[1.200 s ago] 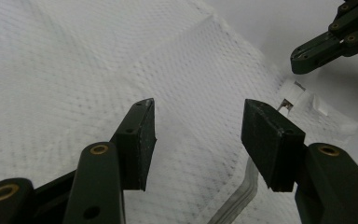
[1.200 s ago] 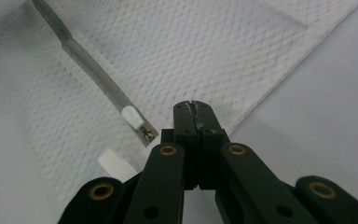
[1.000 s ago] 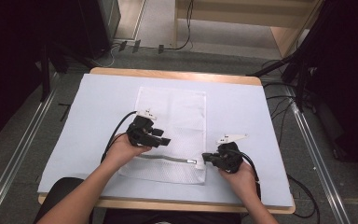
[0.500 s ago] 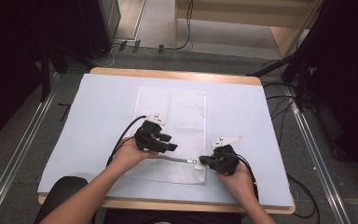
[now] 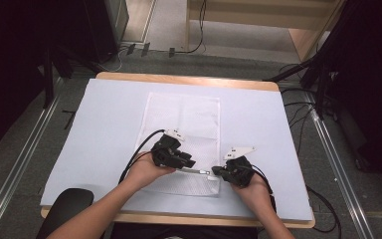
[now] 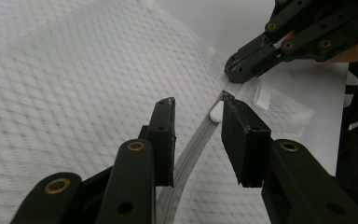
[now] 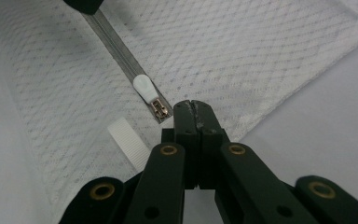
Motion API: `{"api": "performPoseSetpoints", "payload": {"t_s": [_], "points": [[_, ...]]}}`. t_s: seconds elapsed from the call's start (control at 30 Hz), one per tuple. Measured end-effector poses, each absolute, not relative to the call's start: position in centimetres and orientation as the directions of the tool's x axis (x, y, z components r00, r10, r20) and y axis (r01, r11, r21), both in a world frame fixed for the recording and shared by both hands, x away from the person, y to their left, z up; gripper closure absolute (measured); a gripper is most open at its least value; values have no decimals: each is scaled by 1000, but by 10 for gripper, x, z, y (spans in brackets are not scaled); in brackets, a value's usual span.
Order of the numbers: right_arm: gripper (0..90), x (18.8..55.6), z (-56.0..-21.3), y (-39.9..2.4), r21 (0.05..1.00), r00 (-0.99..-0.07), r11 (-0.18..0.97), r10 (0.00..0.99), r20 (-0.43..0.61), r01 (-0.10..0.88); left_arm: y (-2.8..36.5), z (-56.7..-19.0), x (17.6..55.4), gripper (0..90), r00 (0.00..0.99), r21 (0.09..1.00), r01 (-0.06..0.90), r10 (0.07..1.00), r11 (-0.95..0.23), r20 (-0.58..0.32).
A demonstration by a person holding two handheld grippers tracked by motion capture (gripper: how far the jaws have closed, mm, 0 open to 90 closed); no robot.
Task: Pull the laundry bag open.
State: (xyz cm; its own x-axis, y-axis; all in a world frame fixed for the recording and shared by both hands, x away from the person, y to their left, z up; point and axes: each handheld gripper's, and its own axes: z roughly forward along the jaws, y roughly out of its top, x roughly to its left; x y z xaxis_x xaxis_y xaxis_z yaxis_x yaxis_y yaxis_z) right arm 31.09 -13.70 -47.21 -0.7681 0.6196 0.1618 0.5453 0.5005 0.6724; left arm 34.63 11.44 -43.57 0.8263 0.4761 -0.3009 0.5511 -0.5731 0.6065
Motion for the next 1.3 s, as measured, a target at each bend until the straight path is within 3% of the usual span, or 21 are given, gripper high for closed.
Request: {"api": "performPoseSetpoints", "payload": {"t_s": [0.17,0.53,0.73,1.0,1.3], "points": [[900,312,-473,-138,677,-778,505,606,163,535,105,-439,343,736,821,575,566,465,-591,-331],[900,307,-475,-138,710,-812,535,577,89,458,85,-456,342,768,809,522,586,491,-620,-325],[900,307,-475,-139,710,-808,530,582,95,465,81,-460,344,781,788,532,615,489,-582,-375],[900,307,-474,-137,707,-813,542,577,81,455,73,-463,338,784,797,536,603,479,-591,-368],[900,307,-474,-137,706,-811,540,580,83,459,73,-466,337,875,787,546,616,480,-568,-388]]}}
